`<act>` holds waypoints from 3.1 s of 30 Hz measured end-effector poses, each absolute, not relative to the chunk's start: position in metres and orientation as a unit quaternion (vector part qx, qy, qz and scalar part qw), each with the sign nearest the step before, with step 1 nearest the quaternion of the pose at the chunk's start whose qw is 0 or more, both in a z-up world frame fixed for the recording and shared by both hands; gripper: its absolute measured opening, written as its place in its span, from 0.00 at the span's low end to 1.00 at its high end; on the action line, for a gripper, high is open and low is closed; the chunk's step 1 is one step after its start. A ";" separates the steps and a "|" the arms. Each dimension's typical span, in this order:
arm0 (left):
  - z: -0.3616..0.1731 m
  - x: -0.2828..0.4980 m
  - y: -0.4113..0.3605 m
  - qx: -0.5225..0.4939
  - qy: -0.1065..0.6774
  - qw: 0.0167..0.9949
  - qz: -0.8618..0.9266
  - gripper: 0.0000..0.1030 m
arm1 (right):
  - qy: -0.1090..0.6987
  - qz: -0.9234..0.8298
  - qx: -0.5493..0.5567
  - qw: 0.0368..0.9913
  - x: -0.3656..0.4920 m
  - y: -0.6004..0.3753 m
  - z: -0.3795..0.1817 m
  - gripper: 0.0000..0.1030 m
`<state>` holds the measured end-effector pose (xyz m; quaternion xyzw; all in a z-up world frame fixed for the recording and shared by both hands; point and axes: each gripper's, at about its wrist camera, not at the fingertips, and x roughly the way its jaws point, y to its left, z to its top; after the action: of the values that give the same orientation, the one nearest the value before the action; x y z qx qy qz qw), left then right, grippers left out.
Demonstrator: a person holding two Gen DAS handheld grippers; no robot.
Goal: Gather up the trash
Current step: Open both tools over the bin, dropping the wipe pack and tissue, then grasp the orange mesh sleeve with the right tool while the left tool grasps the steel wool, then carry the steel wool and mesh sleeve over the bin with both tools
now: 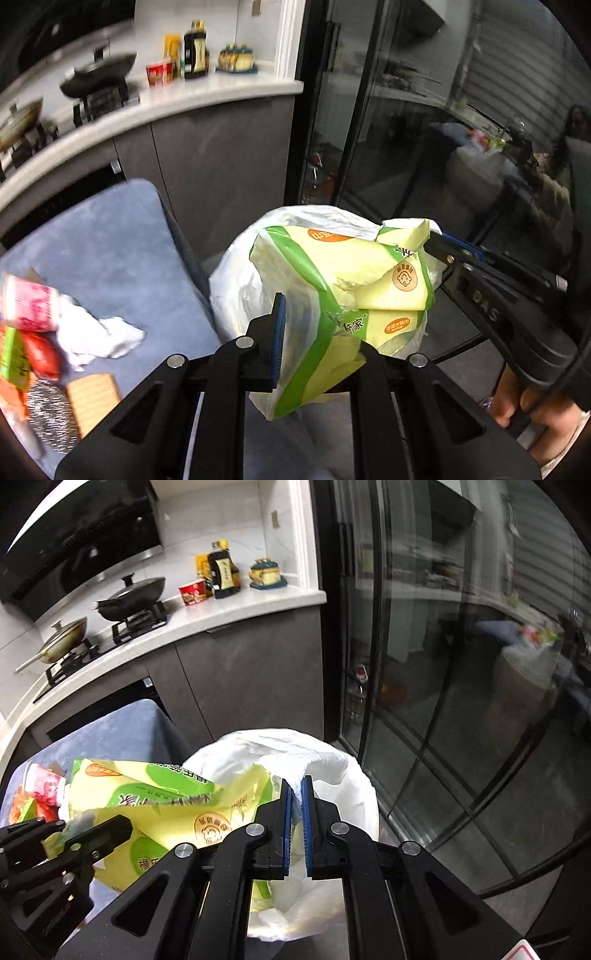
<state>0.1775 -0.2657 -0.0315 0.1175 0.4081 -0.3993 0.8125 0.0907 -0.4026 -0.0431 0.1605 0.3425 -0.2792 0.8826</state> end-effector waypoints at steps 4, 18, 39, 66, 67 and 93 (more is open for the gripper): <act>-0.042 0.190 -0.275 0.107 0.413 0.813 -0.396 0.27 | 0.340 -0.284 0.164 0.881 0.092 -0.410 -0.051 0.14; -0.017 0.197 -0.244 0.062 0.381 0.851 -0.356 0.88 | 0.270 -0.287 0.155 0.906 0.076 -0.389 -0.008 0.56; -0.011 0.171 -0.042 0.089 0.393 0.896 -0.187 0.88 | 0.310 -0.136 0.108 0.935 0.066 -0.198 -0.011 0.67; -0.056 0.191 0.052 0.032 0.452 0.883 -0.125 0.90 | 0.437 -0.069 0.118 0.889 0.149 -0.120 -0.114 0.21; -0.058 0.192 0.048 0.030 0.456 0.880 -0.129 0.90 | 0.435 -0.066 0.123 0.890 0.146 -0.123 -0.113 0.20; -0.092 0.227 -0.031 0.076 0.458 0.877 -0.124 0.72 | 0.398 -0.101 0.156 0.898 0.110 -0.182 -0.082 0.20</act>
<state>0.2275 -0.0313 -0.0919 0.0761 0.4578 -0.1236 0.8772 0.1097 -0.1822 -0.0817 0.1557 0.3984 -0.1007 0.8983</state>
